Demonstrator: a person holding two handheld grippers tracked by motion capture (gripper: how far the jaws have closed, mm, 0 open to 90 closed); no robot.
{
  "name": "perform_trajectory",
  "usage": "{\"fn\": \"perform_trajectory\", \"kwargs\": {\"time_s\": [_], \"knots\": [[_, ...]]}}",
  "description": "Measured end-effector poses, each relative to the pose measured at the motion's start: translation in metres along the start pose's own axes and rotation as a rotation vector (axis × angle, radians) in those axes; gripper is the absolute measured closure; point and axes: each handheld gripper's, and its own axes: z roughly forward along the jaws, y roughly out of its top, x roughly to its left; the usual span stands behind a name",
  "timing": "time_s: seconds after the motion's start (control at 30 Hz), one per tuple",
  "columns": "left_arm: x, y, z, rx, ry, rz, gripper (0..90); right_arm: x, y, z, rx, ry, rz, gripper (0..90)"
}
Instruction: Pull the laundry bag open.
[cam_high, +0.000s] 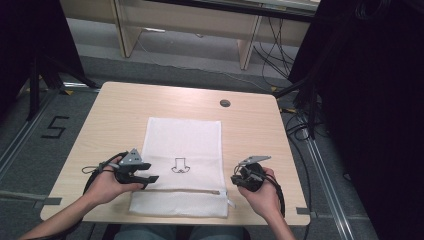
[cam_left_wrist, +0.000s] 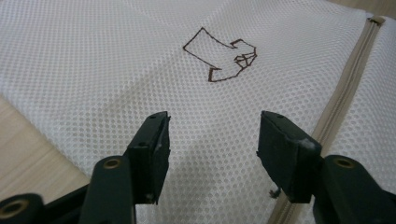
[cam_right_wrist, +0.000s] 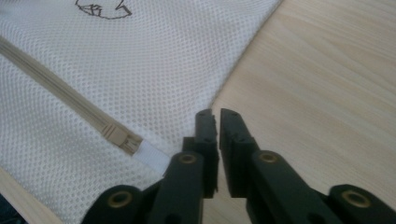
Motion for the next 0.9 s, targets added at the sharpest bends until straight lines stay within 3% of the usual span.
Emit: {"fn": "perform_trajectory", "kwargs": {"time_s": [0.17, 0.23, 0.37, 0.63, 0.67, 0.7, 0.8, 0.9], "knots": [[-0.003, 0.000, -0.002, -0.014, -0.012, 0.018, 47.2, 0.007, 0.003, 0.003, 0.016, 0.028, -0.026, 90.0], [-0.006, 0.001, -0.003, -0.024, -0.026, 0.004, 49.8, 0.015, 0.005, 0.004, 0.074, 0.047, -0.023, 90.0], [-0.010, 0.005, 0.000, -0.031, -0.044, 0.014, 52.0, 0.021, 0.004, 0.011, 0.113, 0.076, -0.005, 90.0], [-0.019, 0.017, 0.007, -0.039, -0.061, 0.061, 54.1, 0.022, 0.001, 0.022, 0.199, 0.095, 0.008, 90.0], [-0.022, 0.022, 0.010, -0.032, -0.071, 0.077, 54.1, 0.021, 0.001, 0.024, 0.190, 0.096, -0.021, 90.0], [-0.025, 0.023, 0.012, -0.038, -0.078, 0.074, 54.1, 0.022, 0.001, 0.024, 0.215, 0.085, 0.005, 90.0], [-0.030, 0.027, 0.015, -0.038, -0.092, 0.081, 54.1, 0.023, 0.000, 0.025, 0.225, 0.084, 0.004, 90.0], [-0.040, 0.035, 0.024, -0.043, -0.119, 0.115, 54.1, 0.023, 0.000, 0.027, 0.229, 0.079, 0.010, 90.0]]}}
